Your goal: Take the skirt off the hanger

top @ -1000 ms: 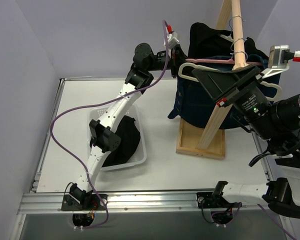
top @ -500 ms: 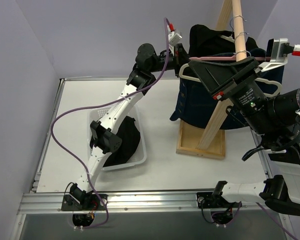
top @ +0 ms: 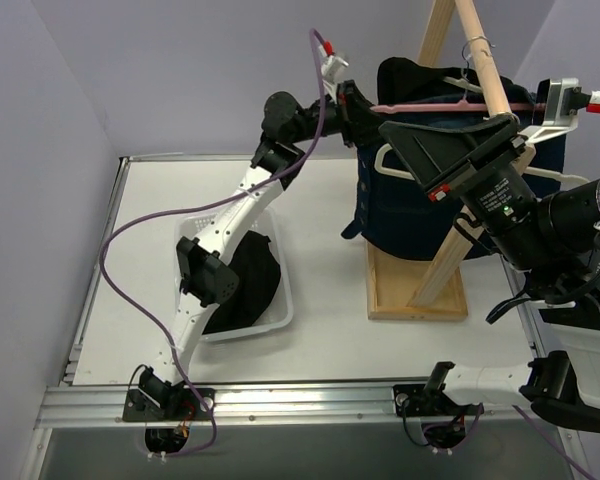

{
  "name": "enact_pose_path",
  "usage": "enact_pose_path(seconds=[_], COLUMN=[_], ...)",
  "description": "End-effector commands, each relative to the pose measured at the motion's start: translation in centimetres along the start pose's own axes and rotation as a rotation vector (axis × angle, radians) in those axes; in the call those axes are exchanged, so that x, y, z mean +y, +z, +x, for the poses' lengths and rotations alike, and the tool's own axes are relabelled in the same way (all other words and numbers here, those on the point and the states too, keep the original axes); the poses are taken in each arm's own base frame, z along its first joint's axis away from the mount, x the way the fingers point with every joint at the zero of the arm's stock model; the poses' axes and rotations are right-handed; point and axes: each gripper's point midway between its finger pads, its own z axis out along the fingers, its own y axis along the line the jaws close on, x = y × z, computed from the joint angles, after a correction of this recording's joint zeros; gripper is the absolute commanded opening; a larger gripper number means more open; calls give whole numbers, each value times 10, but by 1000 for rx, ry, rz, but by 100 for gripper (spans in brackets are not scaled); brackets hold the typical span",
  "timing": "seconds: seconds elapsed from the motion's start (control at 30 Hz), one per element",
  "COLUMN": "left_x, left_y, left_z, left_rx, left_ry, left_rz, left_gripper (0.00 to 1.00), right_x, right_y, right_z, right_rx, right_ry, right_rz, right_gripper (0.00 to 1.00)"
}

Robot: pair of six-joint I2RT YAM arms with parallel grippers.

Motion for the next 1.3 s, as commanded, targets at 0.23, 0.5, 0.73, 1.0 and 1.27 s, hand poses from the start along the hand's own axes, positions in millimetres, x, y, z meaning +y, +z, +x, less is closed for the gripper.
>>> enact_pose_path(seconds=[0.23, 0.5, 0.73, 1.0, 1.27], left_x=[-70, -88, -96, -109, -120], left_y=[-58, -102, -152, -201, -246], left_z=[-96, -89, -76, -42, -33], left_rx=[-160, -103, -38, 39, 154], left_ry=[152, 132, 69, 24, 111], left_rz=[159, 137, -21, -249, -586], left_gripper=[2, 2, 2, 2, 2], right_x=[4, -25, -50, -52, -82], right_y=[-12, 2, 33, 72, 103], right_z=[-20, 15, 53, 110, 141], right_rx=[-64, -1, 66, 148, 258], right_ry=[-3, -20, -38, -11, 47], right_rz=[-1, 71, 124, -35, 11], right_gripper=[0, 35, 100, 100, 82])
